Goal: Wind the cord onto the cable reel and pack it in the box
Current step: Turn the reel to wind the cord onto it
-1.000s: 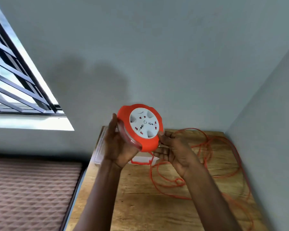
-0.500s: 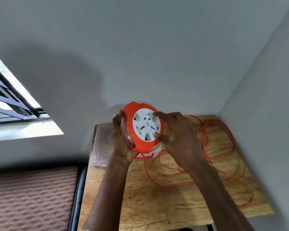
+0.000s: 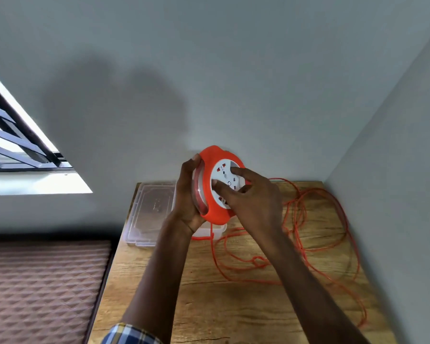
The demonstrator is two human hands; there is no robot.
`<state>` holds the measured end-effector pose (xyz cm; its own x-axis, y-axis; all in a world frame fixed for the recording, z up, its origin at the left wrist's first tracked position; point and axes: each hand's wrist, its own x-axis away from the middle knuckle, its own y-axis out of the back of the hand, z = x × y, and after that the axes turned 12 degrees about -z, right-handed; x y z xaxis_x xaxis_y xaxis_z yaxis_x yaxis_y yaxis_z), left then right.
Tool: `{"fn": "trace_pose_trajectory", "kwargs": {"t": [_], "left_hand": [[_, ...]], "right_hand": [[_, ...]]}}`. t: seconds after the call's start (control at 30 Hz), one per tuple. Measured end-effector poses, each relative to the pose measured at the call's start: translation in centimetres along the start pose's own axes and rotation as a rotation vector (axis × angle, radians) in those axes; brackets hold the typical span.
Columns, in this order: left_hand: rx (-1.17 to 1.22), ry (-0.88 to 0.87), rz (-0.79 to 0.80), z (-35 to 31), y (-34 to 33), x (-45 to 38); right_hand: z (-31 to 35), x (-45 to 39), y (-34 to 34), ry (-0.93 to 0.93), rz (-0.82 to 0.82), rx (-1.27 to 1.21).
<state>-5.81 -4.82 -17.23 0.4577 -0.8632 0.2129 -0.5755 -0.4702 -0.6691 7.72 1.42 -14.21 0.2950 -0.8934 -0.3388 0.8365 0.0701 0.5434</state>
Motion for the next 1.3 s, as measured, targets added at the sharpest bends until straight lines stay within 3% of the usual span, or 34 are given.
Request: {"fn": "trace_pose_trajectory", "kwargs": {"t": [0.07,0.17,0.23,0.33,0.47,0.6,0.77,0.87,0.93,1.07,1.17,1.3], "left_hand": [[-0.015,-0.008,-0.017,0.1,-0.1,-0.2],[0.026,0.015,-0.058,0.2,0.0,-0.2],[0.059,0.066,-0.042,0.1,0.1,-0.3],[0.037,0.103,-0.01,0.2,0.3,-0.7],[0.007,0.116,-0.075,0.8,0.5,-0.9],[0.018,0.078,-0.064,1.1,0.2,-1.1],[0.035,0.114,-0.076,1.2,0.3,-1.1],[0.042,0.154,-0.071,0.8,0.5,-1.3],[0.03,0.173,-0.053,0.7,0.7,-1.4],[0.001,0.213,-0.099,1.1,1.0,-1.3],[-0.003,0.215,-0.108,1.3,0.6,-1.3],[-0.002,0.205,-0.08,1.3,-0.9,-1.5]], "right_hand": [[-0.3,-0.5,0.3,0.055,0.02,0.033],[-1.7,-1.8,2.0,0.3,0.002,0.091],[-2.9,-2.8,2.7,0.467,0.116,0.102],[-3.7,-3.2,2.7,0.541,0.343,0.101],[-4.1,-3.4,2.1,0.522,0.301,0.155],[-3.0,-2.2,0.8,0.143,0.089,-0.028],[-3.7,-2.7,1.3,0.35,-0.024,0.068],[-4.9,-3.8,2.2,0.573,0.212,0.06],[-5.3,-3.9,2.3,0.579,0.404,0.054],[-5.9,-3.9,1.9,0.539,0.479,0.114],[-5.9,-3.8,1.9,0.525,0.379,0.163],[-4.6,-2.5,1.1,0.202,0.106,0.035]]}}
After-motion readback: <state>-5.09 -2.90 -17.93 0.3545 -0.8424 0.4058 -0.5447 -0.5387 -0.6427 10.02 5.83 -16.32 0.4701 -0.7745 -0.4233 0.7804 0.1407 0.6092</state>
